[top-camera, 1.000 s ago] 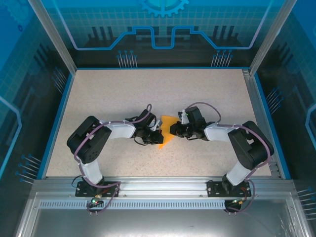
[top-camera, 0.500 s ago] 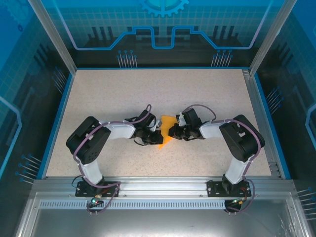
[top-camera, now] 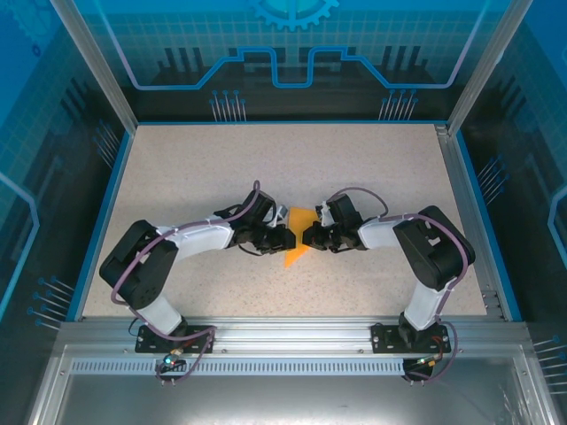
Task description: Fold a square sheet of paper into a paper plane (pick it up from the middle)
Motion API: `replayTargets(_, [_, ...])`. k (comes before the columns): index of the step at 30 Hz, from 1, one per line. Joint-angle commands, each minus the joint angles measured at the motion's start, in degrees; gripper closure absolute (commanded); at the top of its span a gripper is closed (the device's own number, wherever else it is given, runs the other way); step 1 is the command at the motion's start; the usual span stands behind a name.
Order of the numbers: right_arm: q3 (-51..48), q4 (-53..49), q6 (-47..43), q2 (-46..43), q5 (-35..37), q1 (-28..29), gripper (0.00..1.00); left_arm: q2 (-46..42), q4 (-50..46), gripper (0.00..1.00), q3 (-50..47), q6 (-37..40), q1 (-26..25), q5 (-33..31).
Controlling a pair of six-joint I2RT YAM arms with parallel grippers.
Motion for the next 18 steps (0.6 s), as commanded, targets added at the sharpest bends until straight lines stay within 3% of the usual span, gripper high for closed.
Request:
replayTargets(1, [-1.5,-4.1,-0.3,2.6,4.6,-0.4,0.93,2.9,6.0,0.80,1.9,-5.9,-0.1,6.1])
replayTargets(10, [-1.1,-4.7,0.0,3.0,5.1,-0.4,0.93,10.2,11.9,0.84,-3.3,-9.9,-0.3,7.6])
replayTargets(18, [-1.2,-6.7,-0.6,2.4,5.7,-0.4,0.93,5.9,2.1,0.85,-9.3,-3.2,-0.3,4.7])
